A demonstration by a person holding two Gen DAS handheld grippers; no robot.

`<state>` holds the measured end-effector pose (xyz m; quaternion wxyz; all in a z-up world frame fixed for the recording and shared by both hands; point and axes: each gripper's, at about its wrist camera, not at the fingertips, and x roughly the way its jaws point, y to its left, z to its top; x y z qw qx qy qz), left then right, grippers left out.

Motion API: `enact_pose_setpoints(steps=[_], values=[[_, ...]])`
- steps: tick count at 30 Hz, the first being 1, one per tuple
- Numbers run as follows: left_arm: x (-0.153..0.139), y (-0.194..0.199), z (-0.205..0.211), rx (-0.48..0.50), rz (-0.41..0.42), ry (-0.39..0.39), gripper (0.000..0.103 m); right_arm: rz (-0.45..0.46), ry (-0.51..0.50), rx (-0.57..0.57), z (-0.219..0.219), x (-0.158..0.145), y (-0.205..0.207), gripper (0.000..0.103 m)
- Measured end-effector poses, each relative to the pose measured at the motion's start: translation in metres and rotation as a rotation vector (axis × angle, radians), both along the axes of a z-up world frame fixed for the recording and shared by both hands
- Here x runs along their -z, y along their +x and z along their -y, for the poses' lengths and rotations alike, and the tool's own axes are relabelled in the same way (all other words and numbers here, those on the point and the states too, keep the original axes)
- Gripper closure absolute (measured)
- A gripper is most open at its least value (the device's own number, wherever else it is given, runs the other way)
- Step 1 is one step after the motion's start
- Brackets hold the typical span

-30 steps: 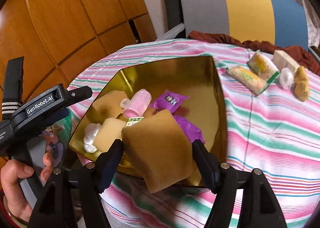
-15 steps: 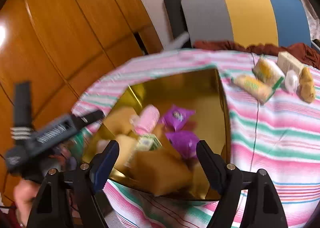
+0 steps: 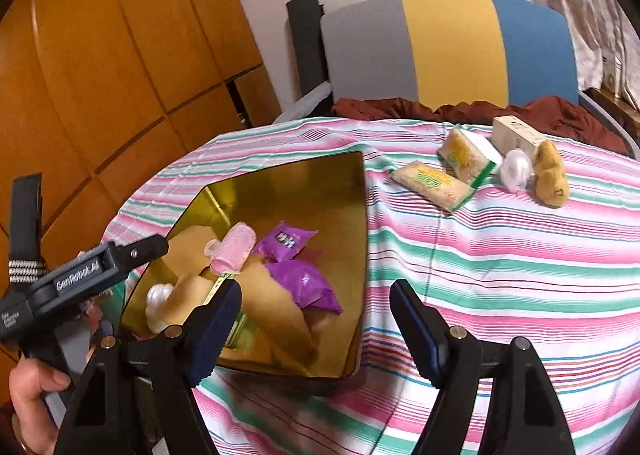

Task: Organize objects
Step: 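Move the right tool to the yellow knitted sock and grasp it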

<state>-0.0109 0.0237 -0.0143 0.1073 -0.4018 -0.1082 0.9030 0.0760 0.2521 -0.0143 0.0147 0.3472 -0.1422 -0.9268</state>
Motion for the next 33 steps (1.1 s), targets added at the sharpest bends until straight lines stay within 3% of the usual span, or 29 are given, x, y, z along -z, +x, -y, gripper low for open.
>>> enact_pose_setpoints(steps=[13, 19, 29, 33], values=[[-0.002, 0.023, -0.063, 0.188, 0.009, 0.001, 0.000, 0.050, -0.068, 0.188, -0.080, 0.025, 0.016, 0.025], [-0.004, 0.038, -0.098, 0.293, 0.026, 0.014, 0.000, 0.073, -0.066, 0.220, -0.117, 0.034, 0.010, 0.025], [-0.010, 0.052, -0.131, 0.373, 0.019, -0.006, 0.000, 0.011, 0.017, 0.141, -0.145, 0.017, -0.047, 0.025], [-0.009, 0.051, -0.135, 0.377, 0.028, -0.007, 0.000, -0.005, 0.019, 0.237, -0.173, 0.011, -0.061, 0.028]])
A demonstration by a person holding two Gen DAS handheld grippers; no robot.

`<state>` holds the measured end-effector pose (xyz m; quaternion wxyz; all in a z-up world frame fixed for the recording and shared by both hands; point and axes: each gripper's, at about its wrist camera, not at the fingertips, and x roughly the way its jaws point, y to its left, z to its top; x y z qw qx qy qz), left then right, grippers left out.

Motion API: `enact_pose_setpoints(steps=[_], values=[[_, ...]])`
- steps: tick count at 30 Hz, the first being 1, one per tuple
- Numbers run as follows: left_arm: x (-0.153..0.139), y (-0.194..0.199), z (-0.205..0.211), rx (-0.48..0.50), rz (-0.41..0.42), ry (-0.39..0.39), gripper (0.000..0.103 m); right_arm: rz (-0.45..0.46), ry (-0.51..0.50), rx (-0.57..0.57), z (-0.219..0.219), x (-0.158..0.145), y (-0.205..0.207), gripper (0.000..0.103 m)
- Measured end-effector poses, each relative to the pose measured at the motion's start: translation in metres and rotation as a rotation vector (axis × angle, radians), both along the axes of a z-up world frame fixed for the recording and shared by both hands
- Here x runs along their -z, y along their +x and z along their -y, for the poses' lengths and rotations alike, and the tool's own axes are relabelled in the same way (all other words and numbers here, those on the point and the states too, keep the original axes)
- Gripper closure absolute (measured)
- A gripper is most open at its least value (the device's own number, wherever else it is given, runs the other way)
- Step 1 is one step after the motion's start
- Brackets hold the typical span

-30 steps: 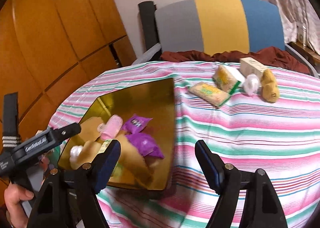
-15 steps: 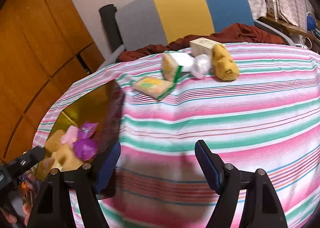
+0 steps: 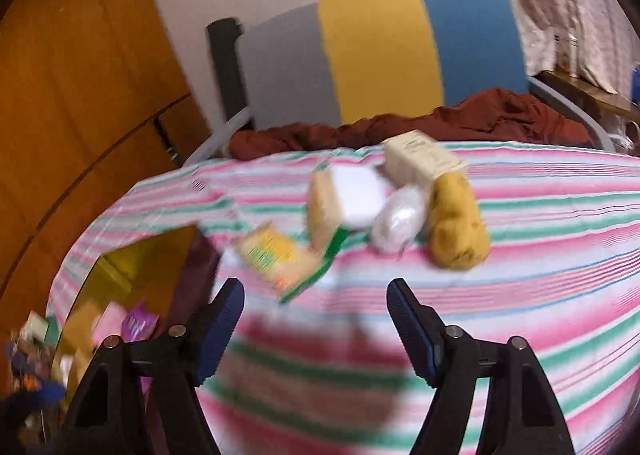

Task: Organize objects
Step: 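Move the right tool to the yellow knitted sock and grasp it, then grasp the white plastic-wrapped bundle with the left tool while the right tool holds the sock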

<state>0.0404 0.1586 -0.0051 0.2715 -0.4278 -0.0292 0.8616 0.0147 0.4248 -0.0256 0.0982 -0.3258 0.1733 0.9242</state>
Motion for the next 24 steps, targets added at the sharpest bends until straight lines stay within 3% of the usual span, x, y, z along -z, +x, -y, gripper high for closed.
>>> enact_pose_setpoints(steps=[2, 6, 14, 18, 24], values=[[0.001, -0.002, -0.002, 0.004, 0.002, -0.008, 0.000, 0.003, 0.041, 0.094, -0.019, 0.002, 0.001, 0.028], [0.004, -0.005, -0.006, -0.001, 0.015, -0.001, 0.000, 0.046, 0.022, 0.181, -0.060, 0.016, -0.007, 0.028], [0.007, -0.003, -0.024, 0.041, 0.025, -0.034, 0.000, 0.089, -0.029, 0.173, -0.099, 0.040, -0.035, 0.029], [0.005, -0.002, -0.032, 0.056, 0.016, -0.048, 0.000, 0.102, -0.093, 0.146, -0.106, 0.057, -0.041, 0.056], [0.002, -0.005, -0.051, 0.077, 0.029, -0.054, 0.000, 0.096, -0.031, 0.134, -0.102, 0.055, -0.019, 0.067]])
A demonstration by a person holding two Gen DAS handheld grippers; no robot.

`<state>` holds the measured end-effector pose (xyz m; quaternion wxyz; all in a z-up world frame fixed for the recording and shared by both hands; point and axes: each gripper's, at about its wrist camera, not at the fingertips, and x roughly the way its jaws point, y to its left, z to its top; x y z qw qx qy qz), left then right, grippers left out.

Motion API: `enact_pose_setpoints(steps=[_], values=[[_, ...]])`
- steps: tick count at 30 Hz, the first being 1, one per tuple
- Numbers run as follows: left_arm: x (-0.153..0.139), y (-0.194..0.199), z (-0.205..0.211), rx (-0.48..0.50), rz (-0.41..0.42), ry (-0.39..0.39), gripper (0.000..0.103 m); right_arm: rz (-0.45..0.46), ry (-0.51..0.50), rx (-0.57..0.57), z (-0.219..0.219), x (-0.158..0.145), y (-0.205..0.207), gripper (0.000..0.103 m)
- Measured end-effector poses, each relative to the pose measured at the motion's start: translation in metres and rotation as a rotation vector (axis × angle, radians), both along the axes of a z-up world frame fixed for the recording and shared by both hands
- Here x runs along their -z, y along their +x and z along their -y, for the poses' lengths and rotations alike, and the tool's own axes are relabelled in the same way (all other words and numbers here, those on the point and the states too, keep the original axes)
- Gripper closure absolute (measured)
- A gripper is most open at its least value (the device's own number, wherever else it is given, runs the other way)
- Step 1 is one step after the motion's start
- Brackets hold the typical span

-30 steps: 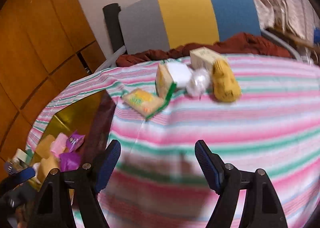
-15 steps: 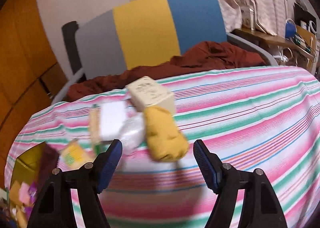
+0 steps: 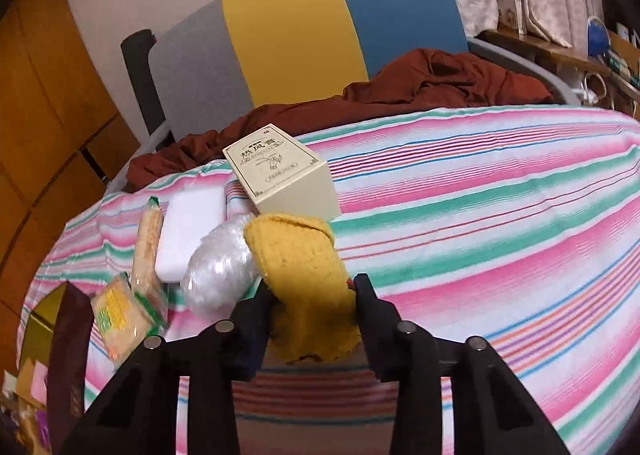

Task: Organize objects
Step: 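Grasp the white plastic-wrapped bundle with the left tool while the right tool holds the sock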

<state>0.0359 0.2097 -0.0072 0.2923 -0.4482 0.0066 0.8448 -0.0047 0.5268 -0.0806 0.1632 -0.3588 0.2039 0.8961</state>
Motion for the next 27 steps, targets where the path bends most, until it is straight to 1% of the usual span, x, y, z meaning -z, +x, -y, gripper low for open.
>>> enact_pose_setpoints(steps=[3, 7, 9, 10, 12, 13, 16, 17, 18, 20, 23, 24, 27], values=[[-0.003, -0.004, -0.019, 0.020, -0.005, -0.004, 0.000, -0.004, 0.033, 0.017, -0.001, -0.006, 0.017, 0.069], [-0.010, -0.011, -0.057, 0.071, -0.040, -0.004, 0.000, -0.050, 0.036, 0.070, -0.010, -0.011, 0.053, 0.069], [-0.011, -0.016, -0.077, 0.095, -0.059, -0.014, 0.000, -0.085, 0.041, 0.109, -0.014, -0.009, 0.074, 0.069], [-0.010, -0.020, -0.086, 0.101, -0.067, -0.022, 0.000, -0.092, 0.036, 0.123, -0.016, -0.007, 0.080, 0.069], [-0.007, -0.028, -0.105, 0.111, -0.080, -0.027, 0.000, -0.124, -0.006, 0.167, -0.023, -0.002, 0.093, 0.069], [-0.006, -0.032, -0.113, 0.114, -0.092, -0.026, 0.000, -0.151, -0.027, 0.202, -0.028, -0.001, 0.101, 0.069], [-0.002, -0.045, -0.141, 0.129, -0.152, -0.042, 0.000, -0.184, -0.063, 0.262, -0.036, 0.002, 0.111, 0.069], [0.000, -0.048, -0.149, 0.136, -0.175, -0.054, 0.000, -0.193, -0.080, 0.275, -0.039, 0.004, 0.113, 0.069], [0.002, -0.053, -0.162, 0.140, -0.201, -0.083, 0.000, -0.200, -0.095, 0.283, -0.042, 0.005, 0.116, 0.069], [0.004, -0.058, -0.178, 0.157, -0.233, -0.108, 0.000, -0.211, -0.129, 0.308, -0.049, 0.010, 0.120, 0.069], [0.009, -0.067, -0.207, 0.175, -0.300, -0.173, 0.000, -0.229, -0.158, 0.328, -0.053, 0.012, 0.123, 0.069], [0.013, -0.073, -0.218, 0.176, -0.307, -0.203, 0.000, -0.233, -0.162, 0.330, -0.054, 0.013, 0.123, 0.069], [0.024, -0.084, -0.236, 0.187, -0.307, -0.241, 0.001, -0.244, -0.172, 0.332, -0.055, 0.015, 0.125, 0.068]])
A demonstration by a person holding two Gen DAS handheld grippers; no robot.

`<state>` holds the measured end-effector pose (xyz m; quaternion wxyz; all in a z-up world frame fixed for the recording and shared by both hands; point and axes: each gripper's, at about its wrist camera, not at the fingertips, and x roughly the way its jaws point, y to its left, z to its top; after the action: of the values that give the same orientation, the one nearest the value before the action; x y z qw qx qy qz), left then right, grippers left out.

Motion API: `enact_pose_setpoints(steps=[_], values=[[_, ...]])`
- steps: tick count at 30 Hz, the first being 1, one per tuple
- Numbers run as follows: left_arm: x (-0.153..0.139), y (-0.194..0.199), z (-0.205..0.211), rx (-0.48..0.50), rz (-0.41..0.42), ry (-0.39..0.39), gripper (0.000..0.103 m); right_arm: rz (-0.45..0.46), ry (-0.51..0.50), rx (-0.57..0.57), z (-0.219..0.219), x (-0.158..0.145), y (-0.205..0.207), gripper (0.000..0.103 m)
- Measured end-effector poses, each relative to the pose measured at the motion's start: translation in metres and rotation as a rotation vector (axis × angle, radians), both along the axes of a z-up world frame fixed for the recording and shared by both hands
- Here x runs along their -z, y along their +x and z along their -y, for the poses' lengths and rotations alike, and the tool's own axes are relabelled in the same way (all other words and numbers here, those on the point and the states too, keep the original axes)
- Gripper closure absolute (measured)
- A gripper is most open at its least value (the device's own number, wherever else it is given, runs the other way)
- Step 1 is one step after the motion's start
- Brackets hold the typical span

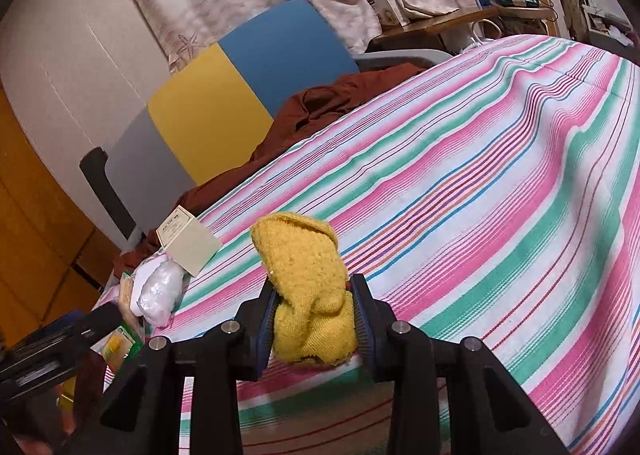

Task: Organize objects
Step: 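Grasp the white plastic-wrapped bundle with the left tool while the right tool holds the sock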

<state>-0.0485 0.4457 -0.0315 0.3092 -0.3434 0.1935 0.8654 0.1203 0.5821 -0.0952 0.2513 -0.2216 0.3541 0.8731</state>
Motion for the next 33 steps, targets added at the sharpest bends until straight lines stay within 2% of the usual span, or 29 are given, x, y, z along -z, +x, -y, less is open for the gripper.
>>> enact_pose_setpoints(steps=[5, 8, 10, 11, 13, 14, 18, 20, 23, 28, 33], values=[[0.022, -0.027, -0.025, -0.018, 0.008, -0.085, 0.014, -0.018, -0.022, 0.000, -0.003, 0.004, 0.002, 0.068], [0.033, -0.036, -0.034, -0.020, -0.002, -0.126, 0.027, -0.030, -0.036, -0.001, -0.004, 0.006, 0.004, 0.068], [0.040, -0.037, -0.040, -0.006, -0.008, -0.155, 0.041, -0.042, -0.048, 0.002, -0.006, 0.008, 0.006, 0.068], [0.042, -0.037, -0.042, 0.000, -0.014, -0.165, 0.044, -0.046, -0.052, 0.003, -0.007, 0.008, 0.007, 0.068], [0.047, -0.034, -0.046, 0.011, -0.039, -0.189, 0.060, -0.052, -0.057, 0.005, -0.007, 0.009, 0.008, 0.068], [0.050, -0.032, -0.048, 0.016, -0.055, -0.207, 0.063, -0.053, -0.058, 0.007, -0.007, 0.009, 0.008, 0.068], [0.059, -0.019, -0.050, 0.049, -0.169, -0.267, 0.065, -0.057, -0.057, 0.012, -0.007, 0.009, 0.009, 0.067], [0.061, -0.011, -0.047, 0.058, -0.187, -0.261, 0.065, -0.061, -0.059, 0.014, -0.007, 0.010, 0.009, 0.067], [0.060, 0.000, -0.038, 0.048, -0.169, -0.216, 0.065, -0.060, -0.056, 0.018, -0.007, 0.009, 0.009, 0.067], [0.058, 0.025, -0.029, 0.089, -0.188, -0.194, 0.066, -0.054, -0.047, 0.024, -0.006, 0.008, 0.009, 0.067], [0.054, 0.042, -0.007, 0.071, -0.119, -0.127, 0.066, -0.028, -0.016, 0.034, -0.002, 0.005, 0.007, 0.067]])
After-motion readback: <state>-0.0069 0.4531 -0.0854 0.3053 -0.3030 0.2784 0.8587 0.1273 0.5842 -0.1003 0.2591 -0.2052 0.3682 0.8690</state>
